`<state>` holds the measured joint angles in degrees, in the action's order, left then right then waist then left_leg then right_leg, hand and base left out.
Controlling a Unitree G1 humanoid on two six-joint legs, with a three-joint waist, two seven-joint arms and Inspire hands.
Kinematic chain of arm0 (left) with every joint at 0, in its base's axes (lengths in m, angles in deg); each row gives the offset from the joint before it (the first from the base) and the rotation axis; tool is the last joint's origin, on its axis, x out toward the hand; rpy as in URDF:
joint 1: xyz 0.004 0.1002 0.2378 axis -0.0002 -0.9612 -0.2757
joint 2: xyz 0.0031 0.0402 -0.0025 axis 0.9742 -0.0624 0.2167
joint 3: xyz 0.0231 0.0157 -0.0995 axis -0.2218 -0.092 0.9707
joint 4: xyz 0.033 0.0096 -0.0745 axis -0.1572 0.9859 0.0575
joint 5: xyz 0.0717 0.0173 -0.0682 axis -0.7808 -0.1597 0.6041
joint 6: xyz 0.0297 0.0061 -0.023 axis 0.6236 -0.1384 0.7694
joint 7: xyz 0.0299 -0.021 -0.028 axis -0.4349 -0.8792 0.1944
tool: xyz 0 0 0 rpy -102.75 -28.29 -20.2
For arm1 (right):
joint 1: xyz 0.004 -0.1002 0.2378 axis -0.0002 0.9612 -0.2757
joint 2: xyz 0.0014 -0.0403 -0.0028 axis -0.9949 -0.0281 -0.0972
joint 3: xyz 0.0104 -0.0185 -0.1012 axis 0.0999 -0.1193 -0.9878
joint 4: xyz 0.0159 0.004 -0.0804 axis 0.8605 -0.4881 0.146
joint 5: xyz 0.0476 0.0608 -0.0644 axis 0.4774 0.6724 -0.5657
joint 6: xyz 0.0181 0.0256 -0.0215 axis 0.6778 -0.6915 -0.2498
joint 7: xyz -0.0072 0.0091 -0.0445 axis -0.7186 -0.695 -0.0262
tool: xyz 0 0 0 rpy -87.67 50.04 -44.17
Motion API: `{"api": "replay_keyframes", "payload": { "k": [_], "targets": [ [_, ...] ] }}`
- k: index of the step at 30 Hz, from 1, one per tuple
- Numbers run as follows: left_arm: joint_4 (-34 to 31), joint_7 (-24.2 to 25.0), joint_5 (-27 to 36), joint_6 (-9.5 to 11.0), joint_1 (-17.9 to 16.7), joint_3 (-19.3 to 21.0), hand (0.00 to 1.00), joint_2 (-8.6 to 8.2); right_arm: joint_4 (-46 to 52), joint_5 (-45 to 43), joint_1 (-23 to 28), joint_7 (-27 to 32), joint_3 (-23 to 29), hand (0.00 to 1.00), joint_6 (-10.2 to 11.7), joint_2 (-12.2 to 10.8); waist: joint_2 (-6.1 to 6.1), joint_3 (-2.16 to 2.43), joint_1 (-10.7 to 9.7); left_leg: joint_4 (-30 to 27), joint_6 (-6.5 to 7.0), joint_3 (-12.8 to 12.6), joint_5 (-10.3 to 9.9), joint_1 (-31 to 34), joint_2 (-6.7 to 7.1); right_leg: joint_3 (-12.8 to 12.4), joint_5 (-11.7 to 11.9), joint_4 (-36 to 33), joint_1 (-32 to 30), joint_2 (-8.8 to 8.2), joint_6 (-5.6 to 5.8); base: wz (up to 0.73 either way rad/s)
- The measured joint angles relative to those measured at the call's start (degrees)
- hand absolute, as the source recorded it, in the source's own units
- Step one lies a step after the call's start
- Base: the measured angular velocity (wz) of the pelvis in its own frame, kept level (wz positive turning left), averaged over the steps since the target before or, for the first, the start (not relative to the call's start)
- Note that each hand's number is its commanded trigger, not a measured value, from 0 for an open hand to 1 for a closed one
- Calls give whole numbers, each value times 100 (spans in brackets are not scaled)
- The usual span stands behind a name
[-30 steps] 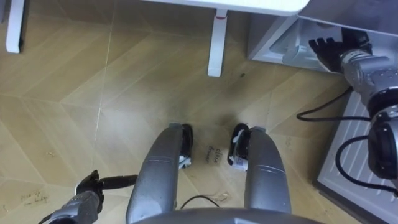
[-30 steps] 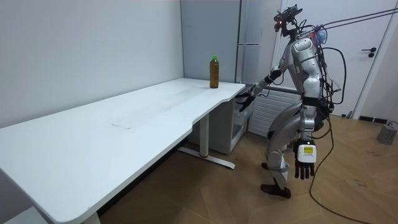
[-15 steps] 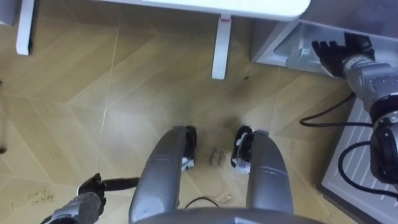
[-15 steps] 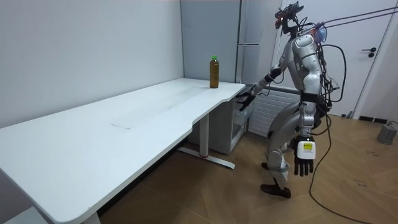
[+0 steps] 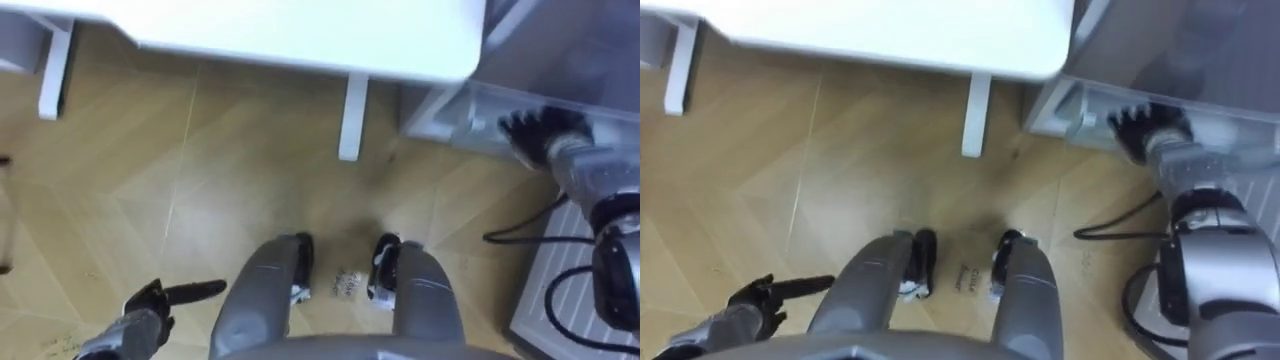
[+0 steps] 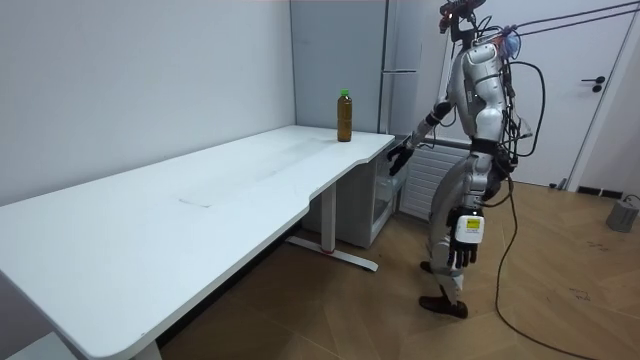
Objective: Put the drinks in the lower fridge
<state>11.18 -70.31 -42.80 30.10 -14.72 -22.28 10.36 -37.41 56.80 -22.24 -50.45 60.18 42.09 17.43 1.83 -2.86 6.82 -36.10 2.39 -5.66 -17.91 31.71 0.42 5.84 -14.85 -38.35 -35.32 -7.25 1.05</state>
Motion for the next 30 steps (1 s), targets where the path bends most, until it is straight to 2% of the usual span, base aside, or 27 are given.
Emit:
{"api": "replay_keyframes", "payload": {
  "k": [5, 8, 9, 10, 11, 12, 13, 14, 17, 19, 22, 25, 27, 30],
  "targets": [
    [24, 198, -182, 159, -52, 268, 0, -2, 11, -525, 438, -302, 0, 0, -21, -77, -2, 2, -23, 347, -7, -8, 6, -627, -5, 54, -8, 331, 610, 27, 18, -1],
    [129, 339, -278, 175, -149, 386, 0, -6, 113, -745, 916, -557, -2, 0, -14, -106, -12, 13, -57, 680, -24, -14, 16, -1173, -60, 132, -6, 702, 1180, 68, 41, 3],
    [117, 381, -283, 181, -241, 436, 0, -4, 235, -746, 1207, -705, 0, 0, 24, -146, -22, 55, -105, 806, -29, -18, 17, -1369, -59, 200, 3, 890, 1433, 95, 55, 15],
    [146, 384, -396, 181, -353, 524, 0, -21, 273, -850, 1438, -855, 5, 0, 100, -244, -4, 121, -205, 982, -54, -15, 32, -1607, -68, 217, 18, 1080, 1695, 138, 79, 15],
    [187, 384, -467, 179, -408, 572, 0, -42, 277, -921, 1565, -929, 5, 0, 118, -290, 5, 161, -237, 1072, -66, -15, 40, -1756, -75, 233, 28, 1170, 1853, 156, 84, 7],
    [212, 377, -558, 183, -538, 655, 0, -94, 289, -1082, 1850, -1092, -4, 0, 162, -358, 11, 227, -286, 1206, -71, -11, 42, -2026, -108, 247, 51, 1359, 2169, 211, 90, 0],
    [171, 379, -549, 187, -706, 649, 0, -125, 355, -1114, 2216, -1191, -4, 0, 226, -447, 29, 330, -331, 1367, -80, -6, 42, -2292, -123, 278, 53, 1523, 2446, 243, 93, 0],
    [138, 379, -546, 193, -788, 650, 0, -141, 435, -1127, 2386, -1211, 0, 0, 259, -498, 24, 351, -339, 1445, -88, -4, 46, -2410, -126, 295, 55, 1596, 2566, 253, 95, 0],
    [3, 379, -552, 191, -1021, 656, 0, -260, 526, -1390, 2816, -1314, -1, 0, 334, -737, -11, 333, -501, 1683, -132, -18, 30, -2889, -174, 308, 79, 1864, 3084, 333, 90, -3],
    [-5, 383, -676, 221, -983, 662, 0, -300, 482, -1616, 3144, -1413, -18, 0, 465, -929, -73, 314, -509, 1843, -176, 6, 27, -3132, -211, 333, 148, 2096, 3373, 408, 74, 0],
    [-16, 385, -716, 312, -1027, 661, 0, -442, 475, -1949, 3442, -1433, -188, 0, 500, -1115, -158, 285, -516, 2000, -196, 4, 41, -3348, -222, 305, 189, 2241, 3561, 451, 64, -8],
    [-18, 371, -721, 315, -1051, 661, 0, -500, 354, -2470, 3524, -1632, -409, 0, 508, -1134, -248, 263, -517, 2081, -206, 10, 58, -3446, -226, 233, 233, 2329, 3625, 493, 56, -12],
    [-32, 349, -781, 334, -1085, 697, 0, -499, 237, -2770, 3576, -1738, -457, 0, 521, -1132, -273, 269, -541, 2109, -213, 15, 62, -3490, -233, 229, 241, 2361, 3664, 508, 55, -4],
    [-27, 317, -820, 393, -1144, 844, 0, -500, 159, -3448, 3624, -1790, -456, 0, 522, -1142, -200, 242, -628, 2291, -224, 30, 175, -3635, -205, 255, 241, 2403, 3734, 490, 54, 3]
  ]
}}
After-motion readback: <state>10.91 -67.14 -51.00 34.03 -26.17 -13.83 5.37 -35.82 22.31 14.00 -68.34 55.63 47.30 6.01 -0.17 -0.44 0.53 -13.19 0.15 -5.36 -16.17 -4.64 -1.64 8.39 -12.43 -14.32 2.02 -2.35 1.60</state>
